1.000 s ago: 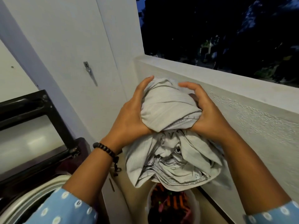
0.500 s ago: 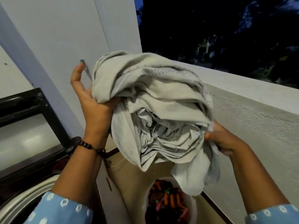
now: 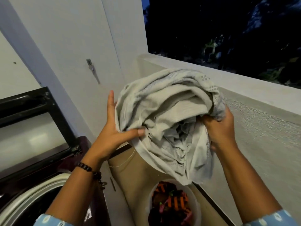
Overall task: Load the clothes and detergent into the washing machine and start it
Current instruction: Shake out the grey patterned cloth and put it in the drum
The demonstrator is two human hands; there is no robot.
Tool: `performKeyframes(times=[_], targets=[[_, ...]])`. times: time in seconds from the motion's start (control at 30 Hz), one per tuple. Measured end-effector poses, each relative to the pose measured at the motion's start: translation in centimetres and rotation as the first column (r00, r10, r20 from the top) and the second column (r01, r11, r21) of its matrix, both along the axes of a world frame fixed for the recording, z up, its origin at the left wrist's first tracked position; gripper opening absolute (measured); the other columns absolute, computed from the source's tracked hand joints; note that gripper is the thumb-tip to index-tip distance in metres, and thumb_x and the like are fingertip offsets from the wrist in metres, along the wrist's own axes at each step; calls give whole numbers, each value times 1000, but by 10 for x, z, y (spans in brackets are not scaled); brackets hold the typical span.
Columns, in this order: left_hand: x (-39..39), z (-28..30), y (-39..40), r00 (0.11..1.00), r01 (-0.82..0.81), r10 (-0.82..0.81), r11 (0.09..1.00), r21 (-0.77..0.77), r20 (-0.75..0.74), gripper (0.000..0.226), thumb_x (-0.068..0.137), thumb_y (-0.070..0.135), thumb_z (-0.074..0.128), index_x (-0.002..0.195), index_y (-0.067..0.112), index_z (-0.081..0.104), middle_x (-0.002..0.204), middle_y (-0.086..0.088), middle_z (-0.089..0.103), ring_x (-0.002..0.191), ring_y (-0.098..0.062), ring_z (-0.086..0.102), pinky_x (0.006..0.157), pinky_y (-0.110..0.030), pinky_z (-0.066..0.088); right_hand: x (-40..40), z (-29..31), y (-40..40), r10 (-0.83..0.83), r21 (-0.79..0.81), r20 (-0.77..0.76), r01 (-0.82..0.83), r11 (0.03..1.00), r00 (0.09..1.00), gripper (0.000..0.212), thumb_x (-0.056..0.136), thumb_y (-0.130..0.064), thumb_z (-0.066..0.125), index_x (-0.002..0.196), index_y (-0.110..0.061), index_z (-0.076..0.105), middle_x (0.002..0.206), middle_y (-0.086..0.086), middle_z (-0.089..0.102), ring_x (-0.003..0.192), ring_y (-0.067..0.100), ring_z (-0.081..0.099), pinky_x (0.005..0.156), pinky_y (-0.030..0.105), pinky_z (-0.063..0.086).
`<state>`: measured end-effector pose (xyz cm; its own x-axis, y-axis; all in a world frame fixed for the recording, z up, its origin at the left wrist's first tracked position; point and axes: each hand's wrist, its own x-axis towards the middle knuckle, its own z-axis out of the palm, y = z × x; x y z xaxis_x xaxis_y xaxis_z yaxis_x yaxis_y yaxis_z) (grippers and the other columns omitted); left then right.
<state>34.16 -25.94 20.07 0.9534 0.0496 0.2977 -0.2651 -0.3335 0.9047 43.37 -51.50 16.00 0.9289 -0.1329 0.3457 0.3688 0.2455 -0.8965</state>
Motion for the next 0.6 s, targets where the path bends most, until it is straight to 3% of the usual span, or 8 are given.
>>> performKeyframes(times=[0.1,0.17,0.2,0.27,0.37,0.43,0.53,0.6], targets=[[-10,18,0,999,27,-17,972,232,-41,145,46,58,85,143,52,-22,153,33,-10,129,29,14,110,-10,26,-1,12,-5,-36,-159,149,60,985,988,49,79,15,63,119,-14,61,102,-11,68,89,-1,65,73,16,51],[-8,27,-9,999,-21,1,898,441,44,145,44,70,81,140,54,-27,153,31,-23,143,11,-8,121,-36,10,-5,18,-3,-26,-265,254,96,960,967,46,77,11,62,117,-13,61,103,-13,66,91,-4,63,75,14,49],[-5,30,-15,997,-40,1,851,524,73,145,44,72,80,139,54,-29,152,30,-28,146,-2,-17,120,-52,2,-7,20,0,-16,-314,306,117,942,952,44,76,4,62,116,-14,61,104,-13,67,92,-4,62,77,14,49],[6,31,-26,997,-39,-8,765,643,70,147,45,70,80,138,51,-33,149,28,-34,145,-18,-25,113,-66,-8,-10,21,4,-3,-408,392,177,896,920,44,75,-11,62,119,-16,62,109,-8,67,100,0,61,86,16,48],[24,24,-37,998,14,-50,765,644,38,142,50,67,80,142,50,-27,157,20,-13,149,-21,-6,114,-67,4,-15,21,9,39,-478,430,191,857,902,51,73,-10,67,123,-21,59,117,-5,64,109,4,59,95,17,46],[29,17,-42,993,25,-84,842,539,85,129,56,63,80,150,44,-7,160,12,19,146,-14,24,116,-51,27,-17,21,10,44,-465,418,172,869,907,51,73,-8,68,123,-17,61,115,-5,66,107,4,61,94,20,48],[29,0,-48,979,-40,-42,921,388,199,87,68,48,77,142,34,33,138,11,52,125,-9,52,102,-41,46,-22,20,8,76,-475,376,122,871,923,53,72,-5,70,123,-18,59,110,-18,65,101,-4,62,85,21,51],[28,-10,-51,972,-77,14,962,262,233,68,73,43,74,133,28,45,126,8,61,116,-10,59,97,-41,50,-24,21,7,158,-546,316,43,837,935,69,70,-6,77,131,-26,49,116,-17,62,107,1,60,87,30,53]])
